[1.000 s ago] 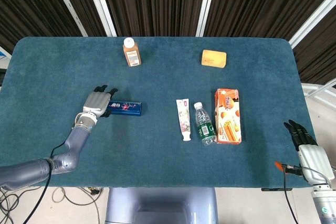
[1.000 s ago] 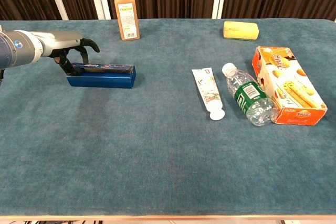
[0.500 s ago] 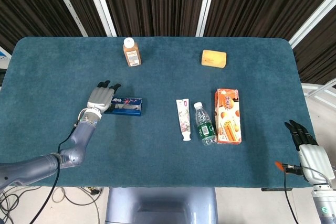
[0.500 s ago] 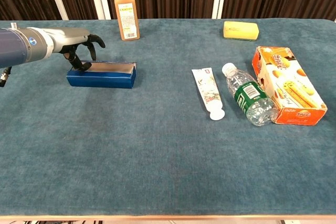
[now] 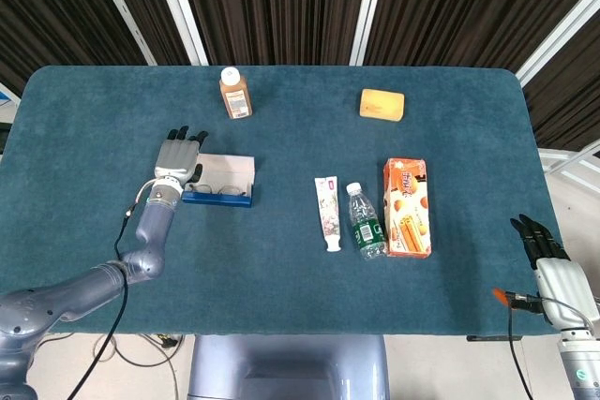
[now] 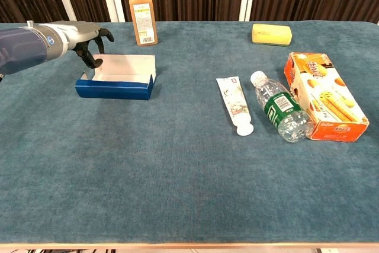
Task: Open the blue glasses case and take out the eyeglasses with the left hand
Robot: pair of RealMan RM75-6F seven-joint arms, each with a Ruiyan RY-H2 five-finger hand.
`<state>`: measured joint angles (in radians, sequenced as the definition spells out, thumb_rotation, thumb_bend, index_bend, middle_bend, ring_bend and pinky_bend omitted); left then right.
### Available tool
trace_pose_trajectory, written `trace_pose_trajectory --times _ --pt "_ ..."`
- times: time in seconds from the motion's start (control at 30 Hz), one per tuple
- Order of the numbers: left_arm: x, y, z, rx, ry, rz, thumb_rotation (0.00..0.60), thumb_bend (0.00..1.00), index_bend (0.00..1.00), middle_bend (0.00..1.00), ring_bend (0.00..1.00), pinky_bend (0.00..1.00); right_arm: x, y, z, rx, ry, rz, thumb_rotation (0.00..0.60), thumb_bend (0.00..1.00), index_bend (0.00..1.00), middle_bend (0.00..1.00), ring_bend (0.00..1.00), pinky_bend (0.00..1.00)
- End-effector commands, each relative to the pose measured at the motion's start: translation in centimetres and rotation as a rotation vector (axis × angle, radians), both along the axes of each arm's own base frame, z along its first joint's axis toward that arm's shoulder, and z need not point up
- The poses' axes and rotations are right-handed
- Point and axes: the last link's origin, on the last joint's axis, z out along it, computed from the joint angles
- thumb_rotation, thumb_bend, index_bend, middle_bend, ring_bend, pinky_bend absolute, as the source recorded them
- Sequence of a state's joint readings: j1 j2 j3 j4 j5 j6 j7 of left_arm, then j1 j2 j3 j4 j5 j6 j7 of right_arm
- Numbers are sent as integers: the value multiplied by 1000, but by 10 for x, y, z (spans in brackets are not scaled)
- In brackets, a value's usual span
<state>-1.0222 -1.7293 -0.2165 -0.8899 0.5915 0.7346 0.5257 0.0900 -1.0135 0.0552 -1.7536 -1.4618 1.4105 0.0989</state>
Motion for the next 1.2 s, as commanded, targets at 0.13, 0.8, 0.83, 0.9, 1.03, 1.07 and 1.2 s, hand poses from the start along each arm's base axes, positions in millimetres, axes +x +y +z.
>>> trace_pose_trajectory --times 0.13,0.8,0.83,0.9,1.03,1.07,1.2 --pt "-4 -8 6 -7 -29 6 600 437 129 254 0 98 0 1 2 -5 1 0 600 155 0 0 0 186" --pt "-8 -92 61 -151 -54 -87 600 343 74 172 2 129 0 2 2 -9 3 14 600 155 0 0 0 186" --pt "-9 -95 62 -155 -50 -87 600 344 74 178 18 152 0 2 2 -8 3 15 600 155 0 0 0 186" --pt "-11 -97 63 -154 -26 -98 600 344 74 220 85 234 1 2 2 -6 2 16 600 155 0 0 0 186" --pt "-15 -97 59 -153 -7 -112 600 344 95 621 503 652 1 2 2 -4 1 16 600 155 0 0 0 186" --pt "-17 -97 58 -161 -4 -106 600 344 97 700 578 725 1 2 2 -4 1 16 600 155 0 0 0 186" --pt "-22 -95 50 -215 20 -66 600 348 116 834 702 842 1 2 2 -3 1 14 600 156 0 0 0 186"
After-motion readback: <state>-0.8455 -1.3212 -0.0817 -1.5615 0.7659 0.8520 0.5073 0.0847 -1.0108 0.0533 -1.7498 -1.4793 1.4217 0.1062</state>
